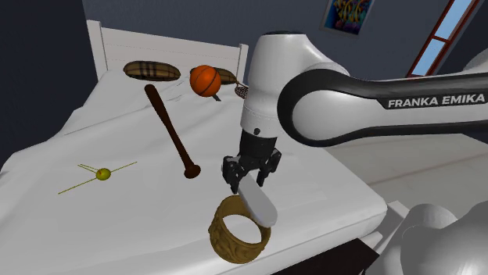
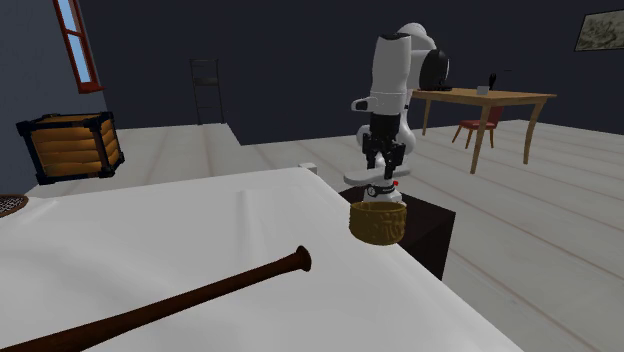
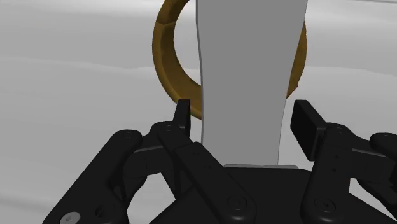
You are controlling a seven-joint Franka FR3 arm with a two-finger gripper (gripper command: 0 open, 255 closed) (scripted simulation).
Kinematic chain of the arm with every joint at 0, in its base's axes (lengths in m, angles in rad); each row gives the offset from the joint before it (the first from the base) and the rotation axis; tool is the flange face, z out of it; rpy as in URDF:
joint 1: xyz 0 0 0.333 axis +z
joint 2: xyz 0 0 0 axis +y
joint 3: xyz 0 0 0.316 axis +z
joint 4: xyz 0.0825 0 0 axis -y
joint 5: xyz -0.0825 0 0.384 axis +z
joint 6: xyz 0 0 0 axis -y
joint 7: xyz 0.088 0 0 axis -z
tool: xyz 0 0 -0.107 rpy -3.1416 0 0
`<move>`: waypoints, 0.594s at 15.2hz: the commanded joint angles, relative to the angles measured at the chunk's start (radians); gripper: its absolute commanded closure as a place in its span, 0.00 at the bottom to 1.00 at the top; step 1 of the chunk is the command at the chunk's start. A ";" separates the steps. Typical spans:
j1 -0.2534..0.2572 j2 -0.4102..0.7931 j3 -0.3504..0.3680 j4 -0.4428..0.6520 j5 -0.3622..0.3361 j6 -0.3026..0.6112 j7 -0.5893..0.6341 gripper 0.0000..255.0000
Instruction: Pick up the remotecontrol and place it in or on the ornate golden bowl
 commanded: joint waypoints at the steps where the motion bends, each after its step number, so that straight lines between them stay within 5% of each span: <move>1: 0.010 -0.006 0.014 -0.027 0.010 0.022 0.017 1.00; 9: 0.011 0.023 0.033 -0.112 0.012 0.135 0.022 1.00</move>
